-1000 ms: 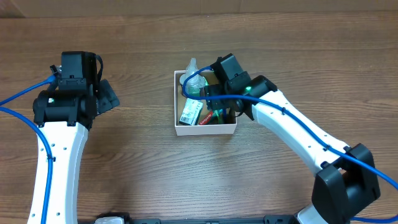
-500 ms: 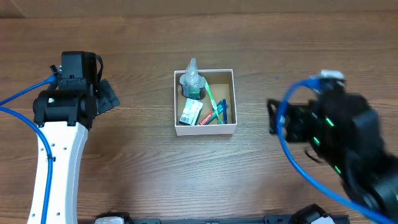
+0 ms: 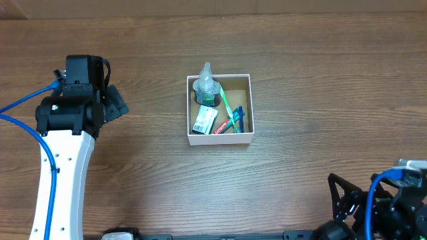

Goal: Pack container

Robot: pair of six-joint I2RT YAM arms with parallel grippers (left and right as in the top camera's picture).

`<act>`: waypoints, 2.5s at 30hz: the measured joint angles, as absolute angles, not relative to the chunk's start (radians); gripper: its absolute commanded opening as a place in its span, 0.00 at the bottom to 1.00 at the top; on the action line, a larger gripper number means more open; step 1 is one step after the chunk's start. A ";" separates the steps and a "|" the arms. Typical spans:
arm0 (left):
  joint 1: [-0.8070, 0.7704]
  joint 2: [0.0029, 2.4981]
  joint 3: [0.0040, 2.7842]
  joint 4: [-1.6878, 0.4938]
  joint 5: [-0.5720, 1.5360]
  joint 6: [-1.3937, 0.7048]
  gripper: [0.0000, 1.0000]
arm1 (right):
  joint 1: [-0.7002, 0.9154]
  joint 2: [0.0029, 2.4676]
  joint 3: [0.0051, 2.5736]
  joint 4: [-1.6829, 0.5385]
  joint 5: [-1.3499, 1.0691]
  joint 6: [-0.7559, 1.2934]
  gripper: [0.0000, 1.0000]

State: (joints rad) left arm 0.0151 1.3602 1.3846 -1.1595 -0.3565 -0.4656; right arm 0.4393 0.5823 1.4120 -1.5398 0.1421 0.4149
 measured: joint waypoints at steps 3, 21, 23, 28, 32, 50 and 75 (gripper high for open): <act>0.015 1.360 1.385 -1.159 -0.356 -0.466 1.00 | 0.439 0.582 1.412 -1.544 0.142 0.414 1.00; 0.015 1.360 1.385 -1.160 -0.356 -0.466 1.00 | 0.368 0.516 1.359 -1.226 0.250 0.306 1.00; 0.015 1.360 1.385 -1.159 -0.356 -0.465 1.00 | 0.320 0.436 1.304 -1.125 0.240 0.250 1.00; 0.015 1.360 1.385 -1.159 -0.357 -0.466 1.00 | 0.207 0.220 1.030 -0.787 0.215 0.144 1.00; 0.015 1.360 1.385 -1.159 -0.356 -0.465 1.00 | 0.170 0.127 0.691 -0.530 0.101 0.113 1.00; 0.015 1.360 1.385 -1.159 -0.356 -0.466 1.00 | 0.072 0.015 0.082 -0.142 -0.051 0.103 1.00; 0.015 1.360 1.385 -1.159 -0.356 -0.466 1.00 | 0.072 0.015 0.023 -0.105 -0.019 0.056 1.00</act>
